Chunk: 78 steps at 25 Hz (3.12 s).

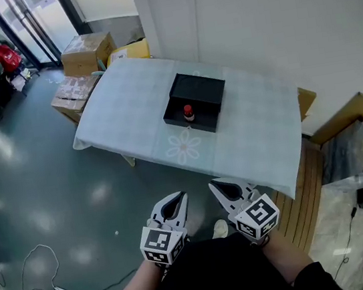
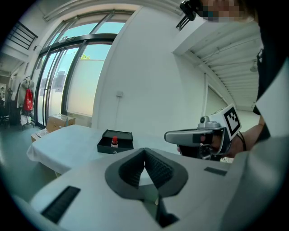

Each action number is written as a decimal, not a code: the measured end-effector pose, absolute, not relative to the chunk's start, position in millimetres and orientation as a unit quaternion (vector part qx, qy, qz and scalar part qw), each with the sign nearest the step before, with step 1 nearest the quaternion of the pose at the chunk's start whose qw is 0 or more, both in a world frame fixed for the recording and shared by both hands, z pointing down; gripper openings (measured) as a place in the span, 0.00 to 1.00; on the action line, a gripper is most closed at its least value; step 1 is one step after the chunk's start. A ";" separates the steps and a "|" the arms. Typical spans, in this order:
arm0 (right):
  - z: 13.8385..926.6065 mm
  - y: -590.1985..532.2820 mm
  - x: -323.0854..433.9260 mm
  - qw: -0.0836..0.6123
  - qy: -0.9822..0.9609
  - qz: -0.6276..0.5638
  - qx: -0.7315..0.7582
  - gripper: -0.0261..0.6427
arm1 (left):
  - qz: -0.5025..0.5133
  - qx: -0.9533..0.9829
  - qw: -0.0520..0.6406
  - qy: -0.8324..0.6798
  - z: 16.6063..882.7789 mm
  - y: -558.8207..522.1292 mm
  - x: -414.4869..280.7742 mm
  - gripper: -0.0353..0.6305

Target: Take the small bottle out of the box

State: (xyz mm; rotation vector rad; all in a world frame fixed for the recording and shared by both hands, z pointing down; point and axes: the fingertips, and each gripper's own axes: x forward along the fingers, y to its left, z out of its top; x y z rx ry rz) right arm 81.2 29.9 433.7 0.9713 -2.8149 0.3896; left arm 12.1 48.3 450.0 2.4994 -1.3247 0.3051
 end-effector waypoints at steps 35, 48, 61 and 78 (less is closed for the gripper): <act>435.2 -0.1 -28.9 0.064 -0.899 0.121 0.416 0.07 | 0.102 0.913 0.123 -0.377 445.3 48.4 -112.6 0.09; 439.6 -42.5 -26.8 0.067 -0.895 0.116 0.425 0.07 | 0.100 0.914 0.116 -0.375 443.9 20.4 -112.0 0.09; 460.4 -130.4 1.9 0.090 -0.906 0.127 0.393 0.07 | 0.100 0.908 0.116 -0.390 444.5 -46.3 -66.4 0.09; 510.0 -229.7 33.4 0.129 -0.903 0.153 0.380 0.07 | 0.105 0.889 0.166 -0.415 476.6 -115.0 -38.9 0.10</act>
